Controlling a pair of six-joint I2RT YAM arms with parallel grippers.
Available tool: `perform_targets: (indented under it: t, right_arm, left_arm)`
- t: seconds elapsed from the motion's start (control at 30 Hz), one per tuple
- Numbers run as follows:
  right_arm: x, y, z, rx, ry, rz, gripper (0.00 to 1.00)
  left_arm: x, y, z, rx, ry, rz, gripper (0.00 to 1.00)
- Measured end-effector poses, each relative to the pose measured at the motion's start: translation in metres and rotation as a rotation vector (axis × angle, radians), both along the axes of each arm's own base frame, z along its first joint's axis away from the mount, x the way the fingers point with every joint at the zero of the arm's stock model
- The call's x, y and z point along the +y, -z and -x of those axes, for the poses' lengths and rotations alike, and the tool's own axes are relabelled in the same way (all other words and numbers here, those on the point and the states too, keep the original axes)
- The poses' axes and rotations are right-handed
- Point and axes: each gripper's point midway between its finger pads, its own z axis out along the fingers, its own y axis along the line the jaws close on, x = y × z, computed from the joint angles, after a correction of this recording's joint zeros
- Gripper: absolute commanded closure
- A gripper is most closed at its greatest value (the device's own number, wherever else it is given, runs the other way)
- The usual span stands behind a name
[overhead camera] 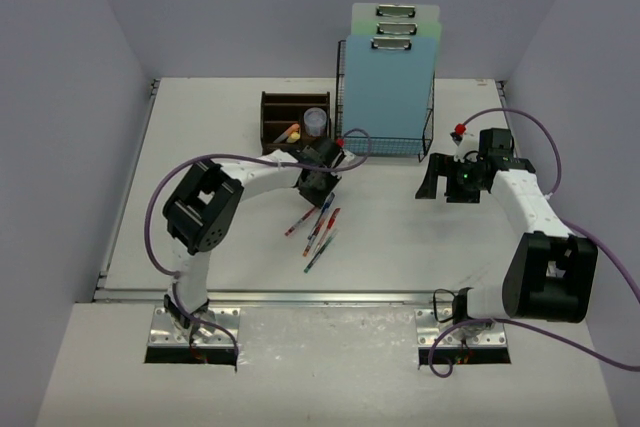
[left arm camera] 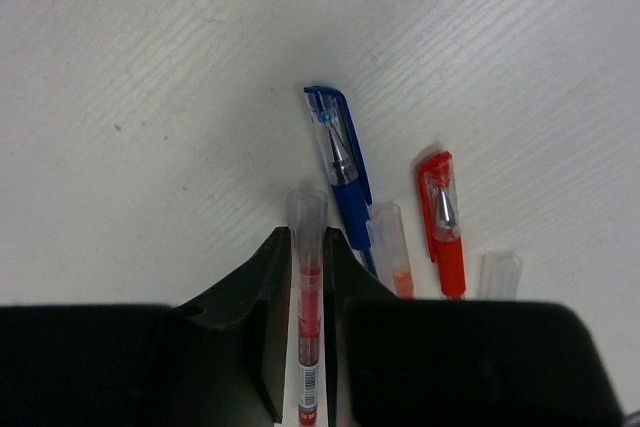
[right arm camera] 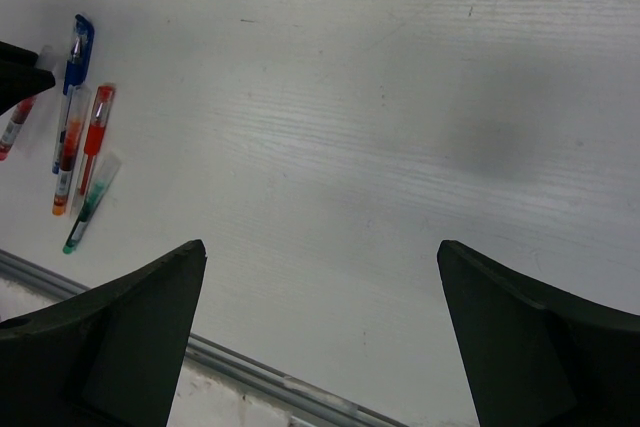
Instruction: Organize the desk
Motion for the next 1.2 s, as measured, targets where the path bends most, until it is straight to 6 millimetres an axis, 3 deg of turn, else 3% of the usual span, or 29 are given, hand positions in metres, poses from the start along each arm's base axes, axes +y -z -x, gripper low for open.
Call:
perform_targets:
  t: [0.1, 0.17, 0.27, 0.4, 0.43, 0.53, 0.6, 0.8, 0.87, 1.2]
  right_arm:
    - [0.000, 0.000, 0.000, 0.001, 0.000, -0.001, 0.01]
    - [0.000, 0.000, 0.000, 0.001, -0.001, -0.001, 0.01]
    - [0.001, 0.000, 0.001, 0.002, -0.001, -0.003, 0.01]
    - [0.001, 0.000, 0.001, 0.003, -0.001, -0.004, 0.01]
    - [0.001, 0.000, 0.001, 0.005, -0.001, -0.005, 0.01]
    - [0.001, 0.002, 0.000, 0.017, 0.003, -0.011, 0.01]
    - [0.001, 0.003, -0.001, 0.023, 0.005, -0.014, 0.01]
    - [0.002, 0.003, -0.001, 0.028, 0.010, -0.017, 0.01]
    - [0.002, 0.004, -0.001, 0.030, 0.010, -0.017, 0.01]
    - [0.002, 0.007, -0.001, 0.043, 0.010, -0.019, 0.01]
  left_arm:
    - [-0.002, -0.024, -0.002, -0.038, 0.027, 0.062, 1.00]
    - [-0.003, -0.064, -0.010, -0.130, 0.033, 0.156, 1.00]
    - [0.004, -0.157, -0.032, -0.381, 0.023, 0.349, 1.00]
    - [0.038, -0.299, -0.056, -0.830, -0.038, 0.542, 1.00]
    - [0.044, -0.326, -0.061, -0.927, -0.056, 0.569, 1.00]
    - [0.060, -0.366, -0.077, -1.118, -0.128, 0.590, 1.00]
    - [0.067, -0.367, -0.094, -1.189, -0.144, 0.579, 1.00]
    - [0.093, -0.301, -0.157, -1.134, -0.175, 0.525, 1.00]
    - [0.099, -0.287, -0.171, -1.132, -0.182, 0.542, 1.00]
    - [0.079, -0.284, -0.187, -1.206, -0.093, 0.645, 1.00]
